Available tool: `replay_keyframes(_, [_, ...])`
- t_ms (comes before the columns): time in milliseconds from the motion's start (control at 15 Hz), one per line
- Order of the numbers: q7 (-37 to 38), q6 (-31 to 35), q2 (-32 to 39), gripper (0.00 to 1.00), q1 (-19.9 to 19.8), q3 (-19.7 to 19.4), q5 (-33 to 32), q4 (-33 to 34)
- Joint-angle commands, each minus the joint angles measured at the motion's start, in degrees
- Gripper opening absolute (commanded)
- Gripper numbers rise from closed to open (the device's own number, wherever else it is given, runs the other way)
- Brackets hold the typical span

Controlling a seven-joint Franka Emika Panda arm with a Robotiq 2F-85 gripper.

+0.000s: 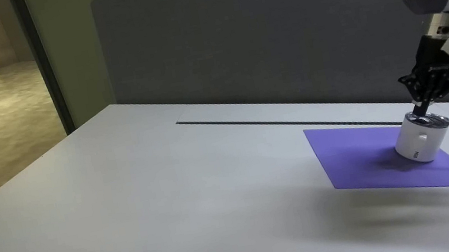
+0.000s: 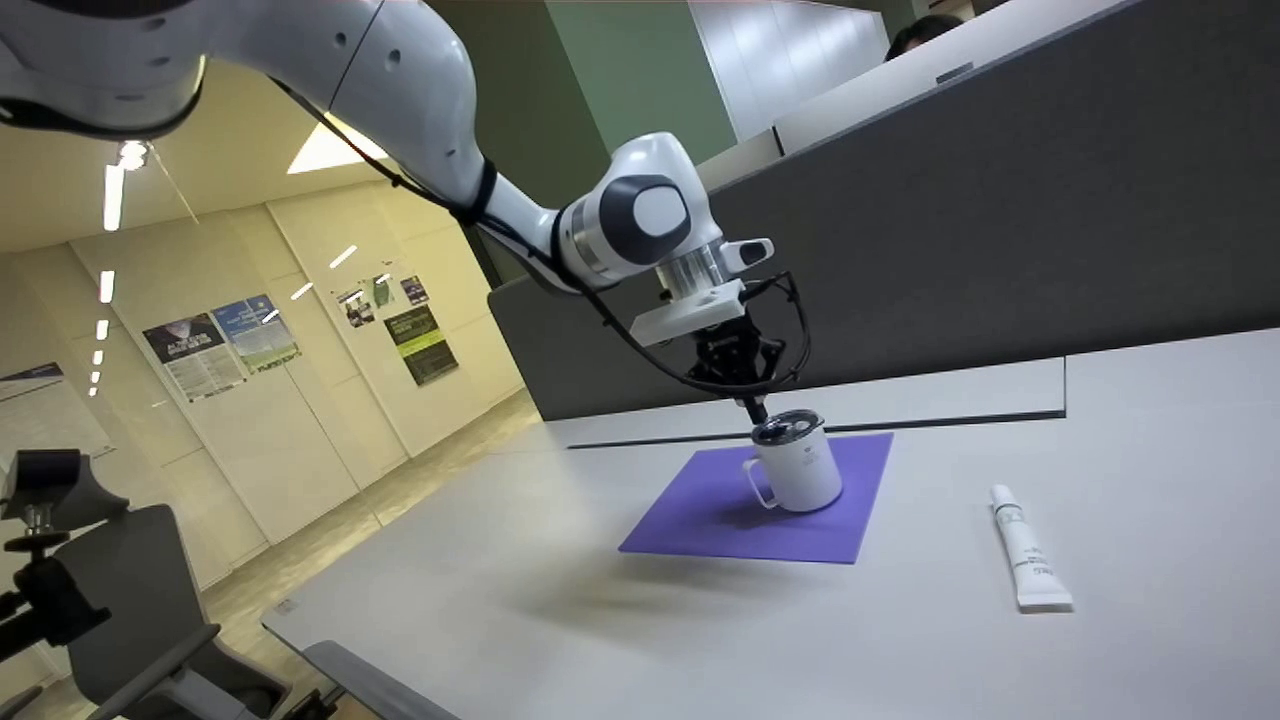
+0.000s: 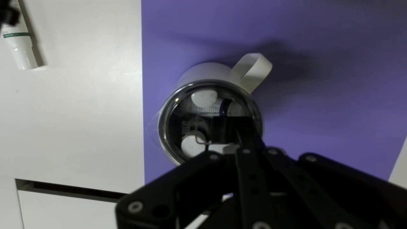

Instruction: Open the sliding lid on the top of the travel mug

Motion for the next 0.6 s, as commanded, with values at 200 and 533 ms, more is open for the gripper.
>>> replay_keyframes(200, [0.3, 1.0, 0.5, 0.00, -0.3, -0.4, -0.6, 0.2])
replay_keyframes(533, [0.2, 1.7, 1.3, 0.00, -0.5, -0.5, -0.5, 0.3])
